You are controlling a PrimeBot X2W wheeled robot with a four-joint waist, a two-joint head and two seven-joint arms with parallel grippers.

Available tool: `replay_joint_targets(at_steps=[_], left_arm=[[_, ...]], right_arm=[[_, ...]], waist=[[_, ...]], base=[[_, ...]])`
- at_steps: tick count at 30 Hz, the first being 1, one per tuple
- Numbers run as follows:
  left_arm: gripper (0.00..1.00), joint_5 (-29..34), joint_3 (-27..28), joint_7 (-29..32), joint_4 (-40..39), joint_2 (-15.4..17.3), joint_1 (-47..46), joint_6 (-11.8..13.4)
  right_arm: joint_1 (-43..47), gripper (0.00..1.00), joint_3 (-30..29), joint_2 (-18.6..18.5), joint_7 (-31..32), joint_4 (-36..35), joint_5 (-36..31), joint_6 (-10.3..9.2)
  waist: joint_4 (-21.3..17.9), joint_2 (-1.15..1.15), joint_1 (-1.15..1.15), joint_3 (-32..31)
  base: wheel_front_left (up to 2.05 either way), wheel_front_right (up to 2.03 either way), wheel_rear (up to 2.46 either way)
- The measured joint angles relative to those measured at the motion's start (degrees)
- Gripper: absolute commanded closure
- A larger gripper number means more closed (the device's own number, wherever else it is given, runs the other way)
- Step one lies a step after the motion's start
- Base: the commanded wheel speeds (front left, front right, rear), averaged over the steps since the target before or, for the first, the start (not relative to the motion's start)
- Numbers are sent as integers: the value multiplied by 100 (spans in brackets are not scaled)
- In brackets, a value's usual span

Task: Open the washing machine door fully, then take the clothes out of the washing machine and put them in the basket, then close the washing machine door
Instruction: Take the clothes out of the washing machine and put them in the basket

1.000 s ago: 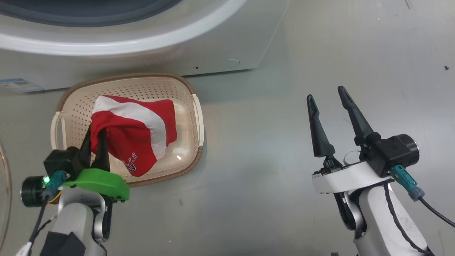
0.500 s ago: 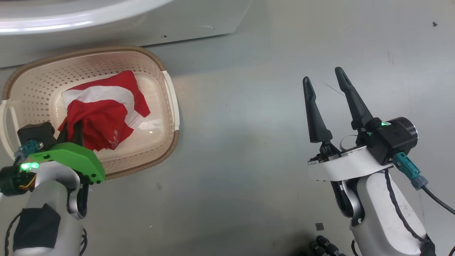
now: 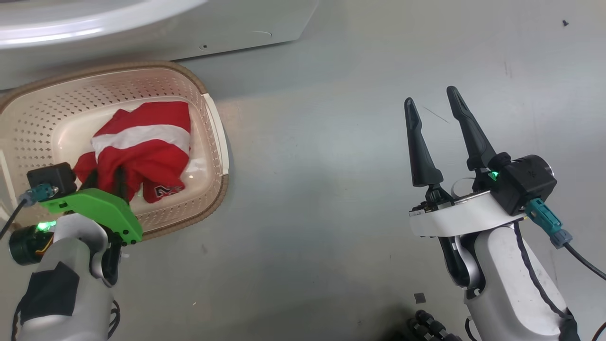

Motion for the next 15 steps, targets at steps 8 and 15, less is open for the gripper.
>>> replay_joint_targets(at_steps=[8,15], left_arm=[[0,25,-24,-456,266,-36,-37,-78],[0,59,-4,-998,333,-56,-34,-153]], right_arm=[[-8,0,-14,1,0,136,0,-4],[-8,0,-23,1,0,286,-3,2]], waist=[[77,0,0,-239],[136,0,0,-536]], base=[[0,0,0],[0,0,0]])
